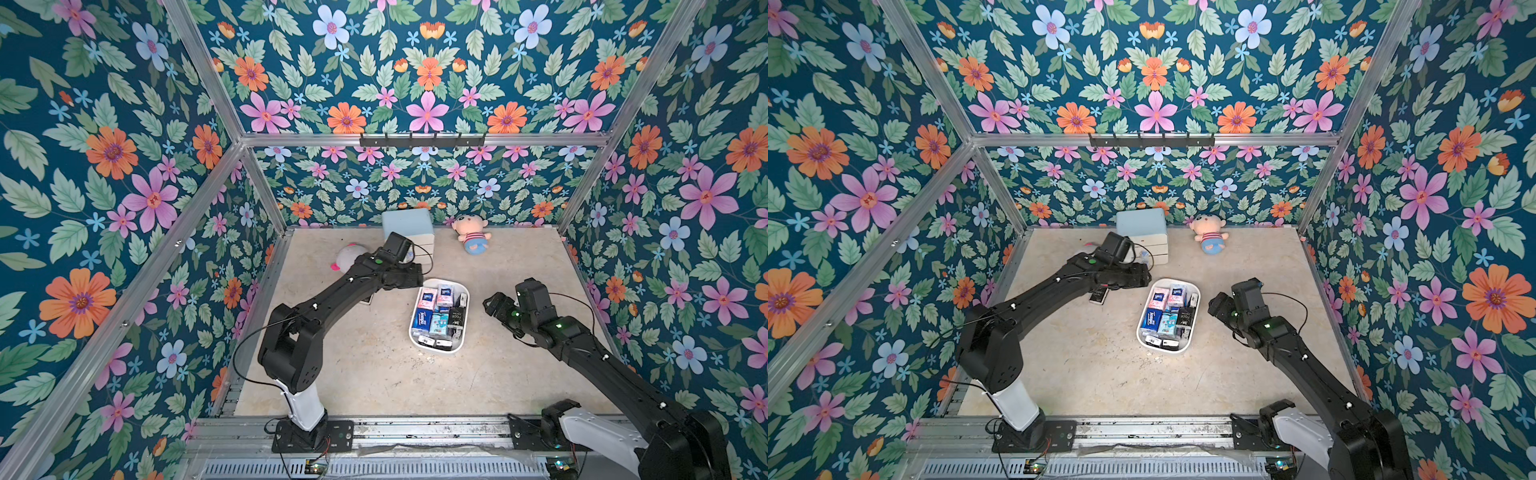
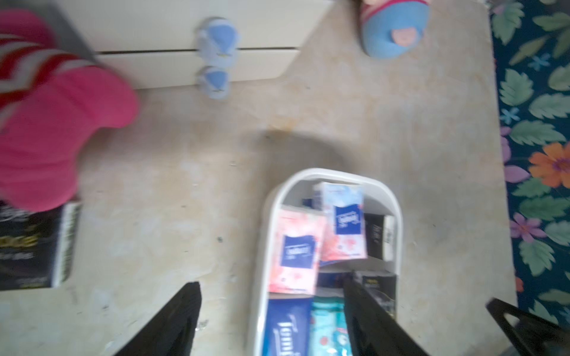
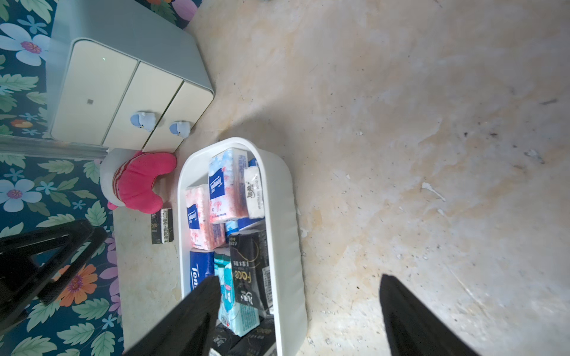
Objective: Put the pocket tissues into the storage box
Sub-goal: Pick up the pocket tissues from the center of the board.
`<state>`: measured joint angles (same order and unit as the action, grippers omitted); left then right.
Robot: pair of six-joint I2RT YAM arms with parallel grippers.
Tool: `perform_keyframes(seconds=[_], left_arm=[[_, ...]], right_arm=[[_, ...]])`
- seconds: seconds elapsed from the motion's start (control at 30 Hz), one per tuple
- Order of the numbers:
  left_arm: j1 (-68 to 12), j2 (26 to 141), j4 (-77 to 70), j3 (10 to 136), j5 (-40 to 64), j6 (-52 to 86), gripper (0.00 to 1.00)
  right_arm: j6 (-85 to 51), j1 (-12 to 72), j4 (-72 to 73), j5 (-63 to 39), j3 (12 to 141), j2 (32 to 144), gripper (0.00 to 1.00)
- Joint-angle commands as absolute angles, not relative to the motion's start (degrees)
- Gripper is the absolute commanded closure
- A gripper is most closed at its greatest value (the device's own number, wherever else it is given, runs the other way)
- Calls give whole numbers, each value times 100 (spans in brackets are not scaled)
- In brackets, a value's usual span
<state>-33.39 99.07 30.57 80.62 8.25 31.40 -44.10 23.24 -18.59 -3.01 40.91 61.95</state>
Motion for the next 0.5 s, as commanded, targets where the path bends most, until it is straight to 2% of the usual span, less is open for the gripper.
perform_keyframes(seconds=[0.0, 0.23, 0.47], left_arm=[[-2998, 9767, 3086, 7747, 518, 2756, 19], [-2320, 10081, 3229, 7365, -255, 1904, 12], [-1987, 10781, 3046, 7457, -650, 1338, 10]], right_arm=[[-4313, 2339, -1675, -329, 4204, 6309, 14], [-4248, 2338, -1773, -317, 4403, 6450, 13], [-4303, 2341, -1838, -325, 4369, 6546, 13]])
